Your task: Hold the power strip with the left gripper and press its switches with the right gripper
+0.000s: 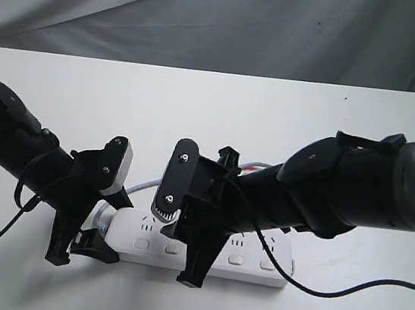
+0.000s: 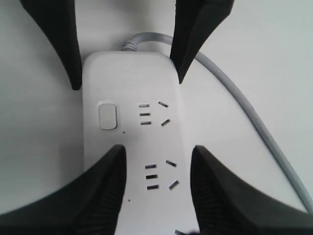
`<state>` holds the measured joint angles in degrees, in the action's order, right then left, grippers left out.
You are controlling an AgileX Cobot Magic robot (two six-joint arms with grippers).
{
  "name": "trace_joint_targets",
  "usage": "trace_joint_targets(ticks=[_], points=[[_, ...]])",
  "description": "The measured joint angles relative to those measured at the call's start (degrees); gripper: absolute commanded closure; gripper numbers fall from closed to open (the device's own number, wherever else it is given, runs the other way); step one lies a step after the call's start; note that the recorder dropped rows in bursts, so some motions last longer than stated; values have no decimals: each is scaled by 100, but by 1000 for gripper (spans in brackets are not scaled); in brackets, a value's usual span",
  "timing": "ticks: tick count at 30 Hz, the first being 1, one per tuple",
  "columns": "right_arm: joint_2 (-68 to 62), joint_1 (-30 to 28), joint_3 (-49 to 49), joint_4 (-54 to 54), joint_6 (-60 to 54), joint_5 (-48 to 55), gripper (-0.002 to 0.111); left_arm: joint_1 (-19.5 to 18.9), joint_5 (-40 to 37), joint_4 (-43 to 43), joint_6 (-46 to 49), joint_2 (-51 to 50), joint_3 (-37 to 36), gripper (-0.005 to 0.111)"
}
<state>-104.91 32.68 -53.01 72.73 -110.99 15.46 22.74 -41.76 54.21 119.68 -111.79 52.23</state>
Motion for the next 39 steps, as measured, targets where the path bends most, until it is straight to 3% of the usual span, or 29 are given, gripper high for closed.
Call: trace_joint_targets(ticks=[39], points=[[-524,0,-70,107,-58,71,68,0,0,0,0,0,0,52]])
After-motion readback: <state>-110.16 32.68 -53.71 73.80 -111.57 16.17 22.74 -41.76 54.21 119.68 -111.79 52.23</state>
